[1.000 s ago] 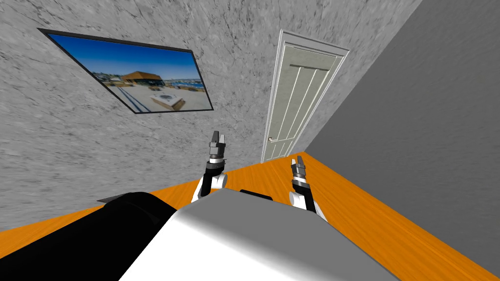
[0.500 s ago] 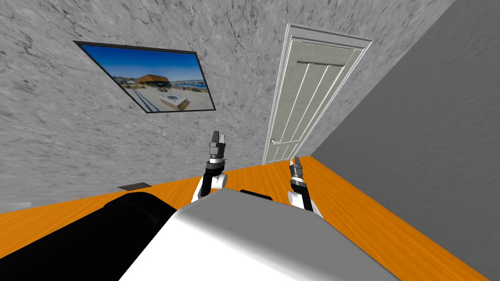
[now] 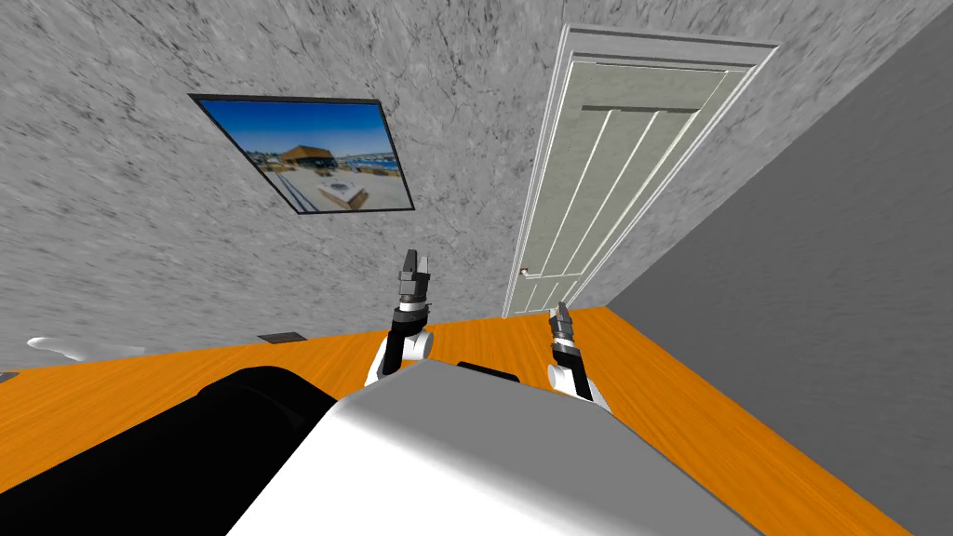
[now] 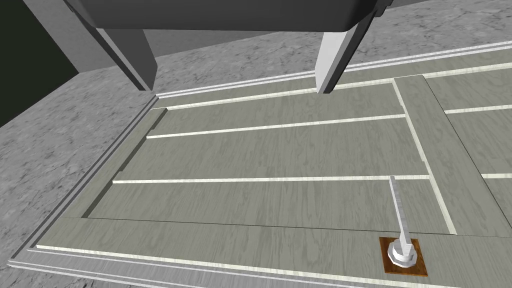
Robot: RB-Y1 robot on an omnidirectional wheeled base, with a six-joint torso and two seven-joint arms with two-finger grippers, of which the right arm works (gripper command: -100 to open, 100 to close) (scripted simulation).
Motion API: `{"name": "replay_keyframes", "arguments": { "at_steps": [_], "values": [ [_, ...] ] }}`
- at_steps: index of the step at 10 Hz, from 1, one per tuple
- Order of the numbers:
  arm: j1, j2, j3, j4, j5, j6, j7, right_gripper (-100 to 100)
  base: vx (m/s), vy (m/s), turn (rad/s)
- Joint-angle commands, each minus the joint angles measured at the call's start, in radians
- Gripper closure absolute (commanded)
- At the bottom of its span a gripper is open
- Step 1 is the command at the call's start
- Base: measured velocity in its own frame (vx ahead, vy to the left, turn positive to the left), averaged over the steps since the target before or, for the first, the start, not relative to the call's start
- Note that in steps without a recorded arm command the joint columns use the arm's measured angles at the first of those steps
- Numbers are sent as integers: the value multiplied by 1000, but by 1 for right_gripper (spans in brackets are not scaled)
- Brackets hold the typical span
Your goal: Pull the door open
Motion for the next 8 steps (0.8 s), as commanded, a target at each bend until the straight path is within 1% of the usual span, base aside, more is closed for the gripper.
{"name": "replay_keyframes", "arguments": {
  "at_steps": [1,5,8],
  "values": [
    [-11,-6,2,36,-6,-7,-7,-100,63,-82,166],
    [-53,-17,5,141,-20,-27,-20,-100,59,-81,155],
    [-85,-25,7,223,-30,-42,-30,-100,52,-100,141]
  ]
}}
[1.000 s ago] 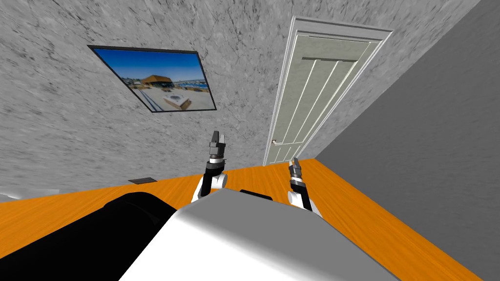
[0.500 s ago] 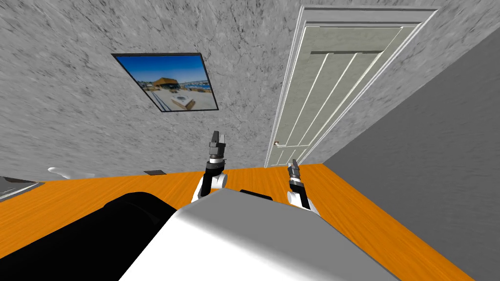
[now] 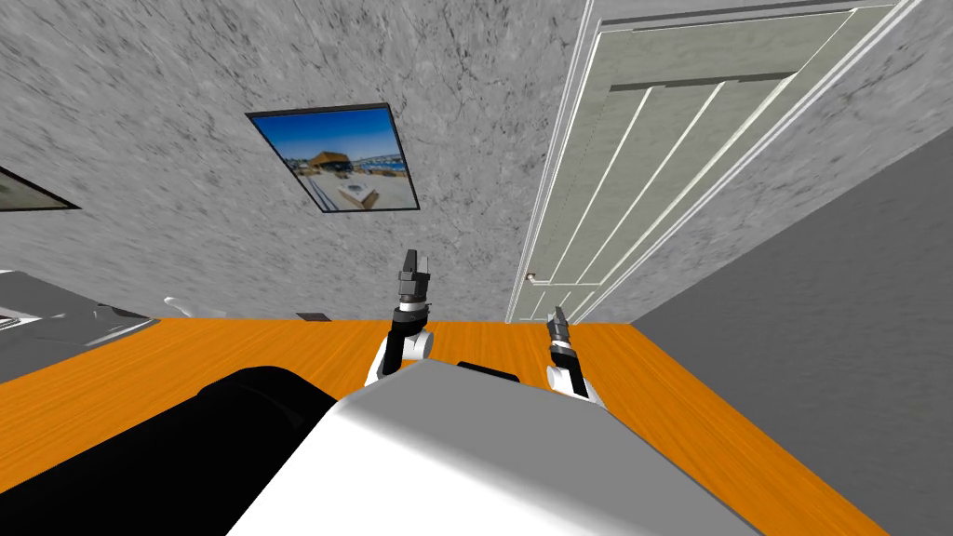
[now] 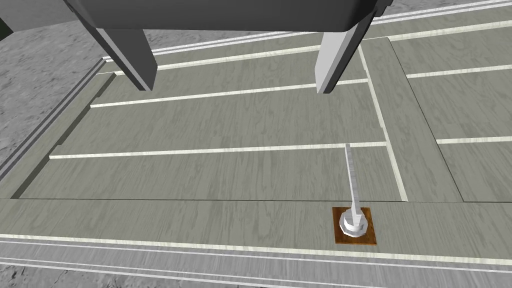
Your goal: Pull the door open
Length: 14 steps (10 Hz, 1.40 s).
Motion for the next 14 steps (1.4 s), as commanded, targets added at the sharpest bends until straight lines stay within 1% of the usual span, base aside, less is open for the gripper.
{"name": "replay_keyframes", "arguments": {
  "at_steps": [1,2,3,7,13,14],
  "values": [
    [-17,-2,1,38,-5,-3,-4,-100,69,-105,154],
    [-27,-4,1,63,-9,-8,-7,-100,62,-96,175],
    [-27,-4,1,63,-9,-8,-7,-100,31,-61,49],
    [-66,-13,4,162,-21,-26,-19,-100,41,-74,130],
    [-119,-25,7,295,-39,-51,-36,-100,40,-93,138],
    [-127,-26,8,315,-41,-54,-38,-100,40,-91,57]
  ]
}}
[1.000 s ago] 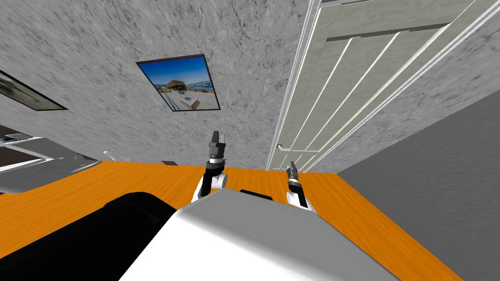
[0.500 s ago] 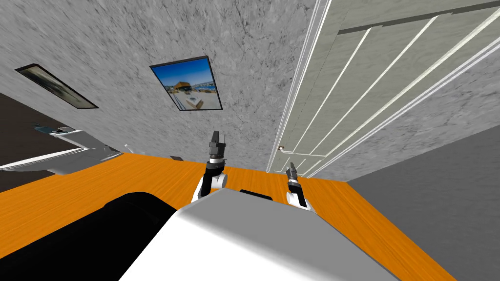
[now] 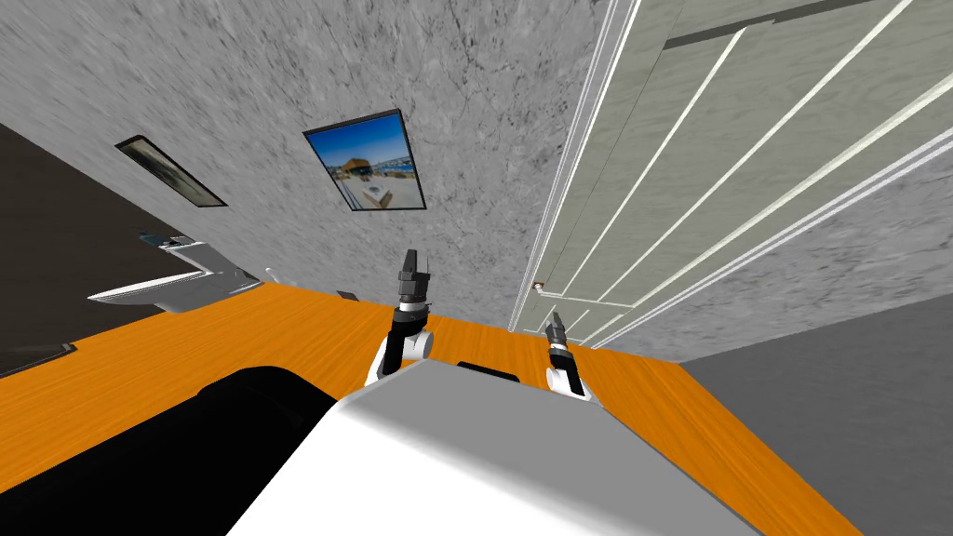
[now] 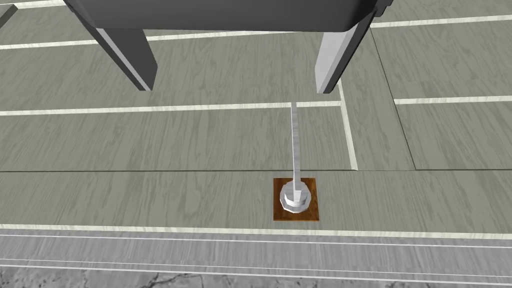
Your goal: Pull the door open
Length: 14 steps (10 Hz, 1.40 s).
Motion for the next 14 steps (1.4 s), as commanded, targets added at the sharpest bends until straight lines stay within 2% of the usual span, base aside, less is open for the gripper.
{"name": "replay_keyframes", "arguments": {
  "at_steps": [1,6,11,12,13,14],
  "values": [
    [-16,-4,0,36,-4,-7,-5,-100,44,-92,101],
    [-51,-10,3,123,-16,-23,-16,-100,33,-82,106],
    [-100,-19,6,249,-32,-46,-31,-100,40,-117,144],
    [-91,-18,5,228,-30,-42,-29,-100,25,-57,36],
    [-81,-35,-1,236,-36,-52,-44,-100,116,1,118],
    [-77,-41,-4,239,-38,-56,-50,-100,185,25,105]
  ]
}}
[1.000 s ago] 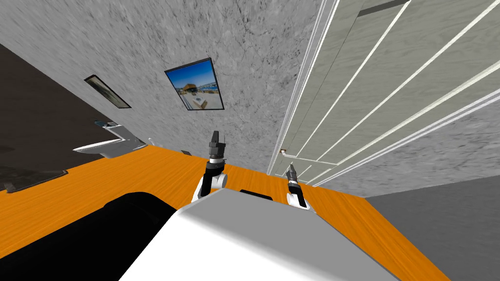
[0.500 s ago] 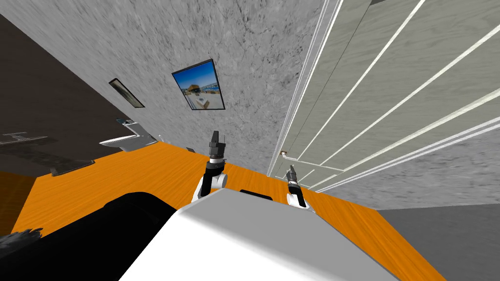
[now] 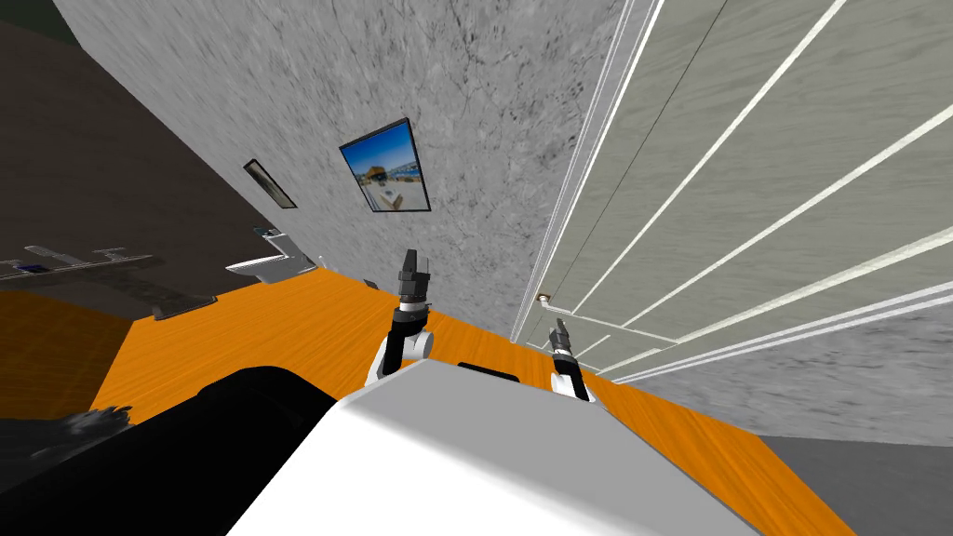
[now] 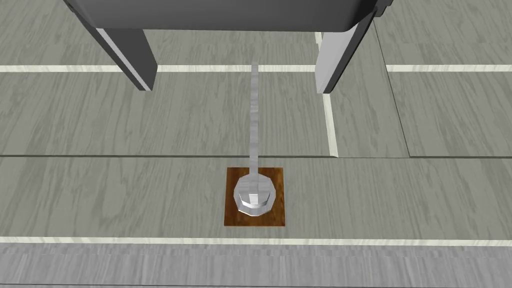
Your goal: Pull the door open
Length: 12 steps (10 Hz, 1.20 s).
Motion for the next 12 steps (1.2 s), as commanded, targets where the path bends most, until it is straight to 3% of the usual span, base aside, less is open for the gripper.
{"name": "replay_keyframes", "arguments": {
  "at_steps": [1,3,5,6,8,10,11,12],
  "values": [
    [7,-18,-8,15,-7,-16,-18,-100,205,51,105],
    [27,-50,-21,30,-19,-36,-48,-100,204,25,173],
    [27,-50,-21,30,-19,-36,-48,-100,93,13,11],
    [45,-79,-33,44,-29,-55,-75,-100,115,-5,202],
    [54,-94,-39,51,-35,-65,-89,-100,177,-20,103],
    [60,-92,-39,33,-34,-54,-85,-100,75,-3,8],
    [60,-92,-39,33,-34,-54,-85,100,0,0,0],
    [60,-92,-39,33,-34,-54,-85,100,-14,2,1]
  ]
}}
